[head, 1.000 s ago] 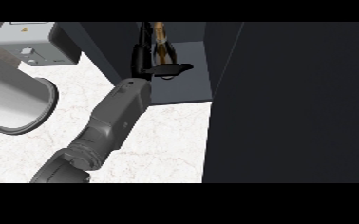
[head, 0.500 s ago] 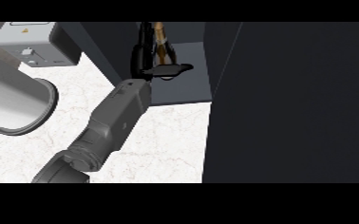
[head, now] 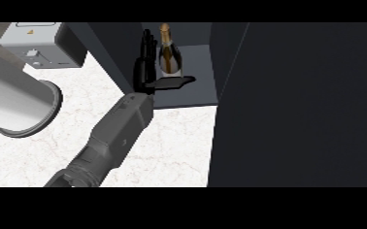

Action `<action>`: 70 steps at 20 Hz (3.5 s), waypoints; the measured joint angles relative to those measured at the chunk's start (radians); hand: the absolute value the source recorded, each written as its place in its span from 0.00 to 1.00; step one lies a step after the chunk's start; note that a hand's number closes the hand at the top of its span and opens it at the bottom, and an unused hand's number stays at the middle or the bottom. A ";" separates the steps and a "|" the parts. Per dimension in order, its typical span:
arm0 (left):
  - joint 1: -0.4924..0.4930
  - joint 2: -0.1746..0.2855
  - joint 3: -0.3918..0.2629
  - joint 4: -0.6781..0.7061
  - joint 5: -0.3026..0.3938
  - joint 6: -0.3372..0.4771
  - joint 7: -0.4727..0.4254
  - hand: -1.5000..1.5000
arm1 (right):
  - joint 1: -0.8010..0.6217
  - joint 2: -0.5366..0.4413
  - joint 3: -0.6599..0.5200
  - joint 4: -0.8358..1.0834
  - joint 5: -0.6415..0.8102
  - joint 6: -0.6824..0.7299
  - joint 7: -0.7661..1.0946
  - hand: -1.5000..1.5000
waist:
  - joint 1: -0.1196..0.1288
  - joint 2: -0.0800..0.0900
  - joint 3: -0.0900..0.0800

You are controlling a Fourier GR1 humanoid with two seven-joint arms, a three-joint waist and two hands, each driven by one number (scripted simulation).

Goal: Pick up the wine, place it into the cabinet and close the cabinet

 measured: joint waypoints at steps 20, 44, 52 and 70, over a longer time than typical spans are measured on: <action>0.540 0.018 -0.503 -0.896 0.001 0.428 0.152 0.00 | 0.042 -0.025 -0.049 -0.025 0.018 -0.014 -0.004 0.00 | 0.071 -0.006 0.001; 1.014 0.404 -0.585 -1.638 -0.138 0.393 0.312 0.00 | 0.084 -0.050 -0.006 -0.016 -0.035 0.094 0.029 1.00 | 0.073 -0.004 0.000; 1.137 0.519 -0.481 -1.715 -0.082 0.254 0.272 0.00 | 0.143 -0.033 0.069 -0.019 -0.055 0.122 0.062 1.00 | 0.072 -0.004 0.000; 1.290 0.705 -0.058 -1.753 0.168 -0.012 0.284 0.00 | 0.186 0.000 0.537 -0.014 0.043 0.027 0.131 1.00 | 0.070 -0.009 -0.001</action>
